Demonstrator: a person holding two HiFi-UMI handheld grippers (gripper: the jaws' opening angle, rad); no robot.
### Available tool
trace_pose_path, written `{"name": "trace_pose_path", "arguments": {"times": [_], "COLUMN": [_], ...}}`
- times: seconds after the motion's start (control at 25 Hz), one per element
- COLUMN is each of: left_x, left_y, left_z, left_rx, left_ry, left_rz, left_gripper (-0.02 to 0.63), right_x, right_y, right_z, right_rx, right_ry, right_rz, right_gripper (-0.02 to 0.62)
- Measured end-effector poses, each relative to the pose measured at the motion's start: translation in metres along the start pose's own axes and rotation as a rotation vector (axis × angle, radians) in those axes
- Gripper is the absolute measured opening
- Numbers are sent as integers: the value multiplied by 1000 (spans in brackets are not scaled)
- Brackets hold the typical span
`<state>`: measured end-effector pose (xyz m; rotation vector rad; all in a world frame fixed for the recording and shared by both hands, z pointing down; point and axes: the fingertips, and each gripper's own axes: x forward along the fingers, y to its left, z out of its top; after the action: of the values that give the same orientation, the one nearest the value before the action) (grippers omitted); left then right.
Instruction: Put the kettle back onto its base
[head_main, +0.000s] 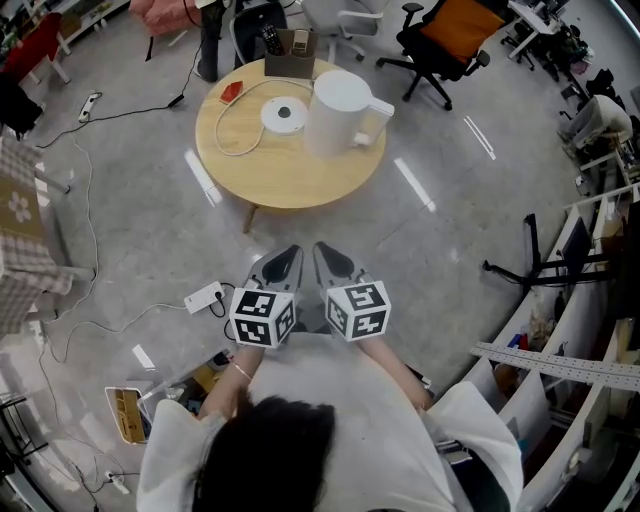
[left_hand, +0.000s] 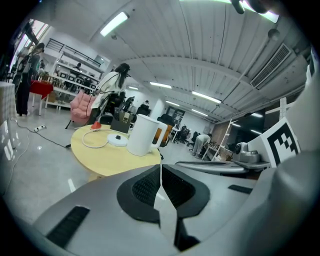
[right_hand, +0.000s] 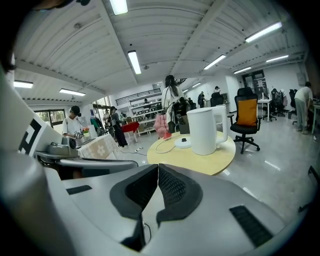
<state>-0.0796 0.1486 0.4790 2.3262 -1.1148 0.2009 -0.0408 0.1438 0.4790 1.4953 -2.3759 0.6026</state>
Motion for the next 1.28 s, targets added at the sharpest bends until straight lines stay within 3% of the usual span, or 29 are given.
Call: {"name": "trace_pose_path", "arguments": {"times": [0.84,1.28], "left_x": [-5,-9], "left_y": [13,8], "left_z": [24,20], "left_rx": [-31,-17], "left_ry": [-59,-37], "left_rz": [20,14], "left_gripper": [32,32], "right_x": [7,4], "right_y": [0,9], "right_z": [1,4], "right_rx": [14,0], "right_ry": [1,-20], "right_rz": [-34,-27], "right_gripper": [26,26]}}
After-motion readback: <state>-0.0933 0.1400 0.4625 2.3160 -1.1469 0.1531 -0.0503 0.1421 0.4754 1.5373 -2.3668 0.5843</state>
